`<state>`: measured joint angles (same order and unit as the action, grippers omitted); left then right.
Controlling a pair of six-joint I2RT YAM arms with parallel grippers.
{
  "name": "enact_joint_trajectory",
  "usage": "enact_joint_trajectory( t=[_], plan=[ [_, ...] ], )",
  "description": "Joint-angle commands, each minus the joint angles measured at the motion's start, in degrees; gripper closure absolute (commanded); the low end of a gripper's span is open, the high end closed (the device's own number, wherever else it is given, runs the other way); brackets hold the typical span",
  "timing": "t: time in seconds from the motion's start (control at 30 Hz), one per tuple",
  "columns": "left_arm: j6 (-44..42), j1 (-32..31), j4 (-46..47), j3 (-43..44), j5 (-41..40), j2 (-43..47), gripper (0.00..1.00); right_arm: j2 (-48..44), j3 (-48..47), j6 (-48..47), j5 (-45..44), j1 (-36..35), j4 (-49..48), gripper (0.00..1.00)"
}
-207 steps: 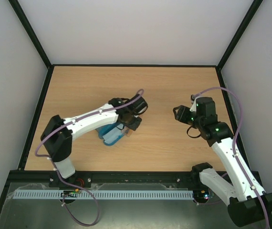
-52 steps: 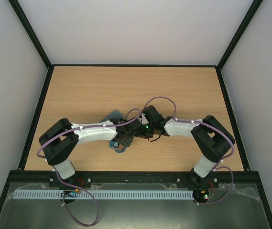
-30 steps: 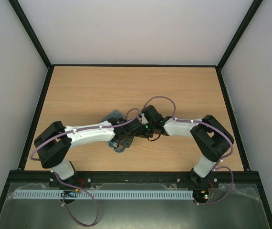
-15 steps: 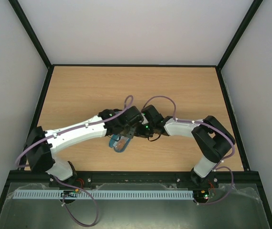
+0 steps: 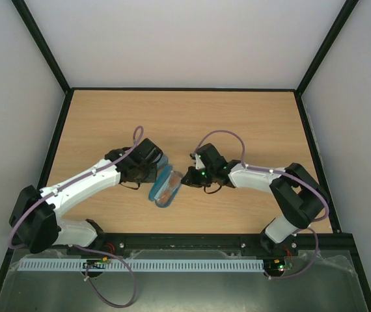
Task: Organize the sunglasses
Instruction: Close the sunglasses case at the center of the board.
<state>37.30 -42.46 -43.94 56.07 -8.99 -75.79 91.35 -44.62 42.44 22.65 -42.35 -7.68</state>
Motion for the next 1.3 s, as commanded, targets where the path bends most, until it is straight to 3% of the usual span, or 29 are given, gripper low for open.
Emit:
enact_joint_trajectory(
  t=[0.0, 0.2, 0.37, 0.57, 0.9, 1.27],
  plan=[
    [-0.7, 1.4, 5.3, -3.4, 3.5, 0.8, 0.97, -2.8, 4.2, 1.0, 0.5, -0.2, 0.0, 0.99],
    [-1.7, 4.0, 10.2, -6.4, 4.5, -0.1, 0.98, -1.2, 8.8, 4.8, 3.3, -0.2, -5.2, 0.96],
    [-2.1, 5.1, 12.2, -6.1, 6.1, -1.6, 0.97, 1.1, 11.7, 10.5, 7.5, -0.2, -15.3, 0.9],
    [-2.3, 5.3, 15.7, -7.0, 8.5, -3.8, 0.98, 4.1, 9.6, 10.9, 7.1, -0.2, -15.6, 0.84],
    [-1.3, 5.1, 19.4, -9.7, 12.7, -4.1, 0.98, 7.2, 7.6, 11.7, 7.9, -0.2, -16.9, 0.85],
    [0.4, 0.9, 19.1, -5.9, 12.0, -6.6, 0.98, 8.2, 5.0, 11.0, 7.3, -0.2, -14.7, 0.86]
  ],
)
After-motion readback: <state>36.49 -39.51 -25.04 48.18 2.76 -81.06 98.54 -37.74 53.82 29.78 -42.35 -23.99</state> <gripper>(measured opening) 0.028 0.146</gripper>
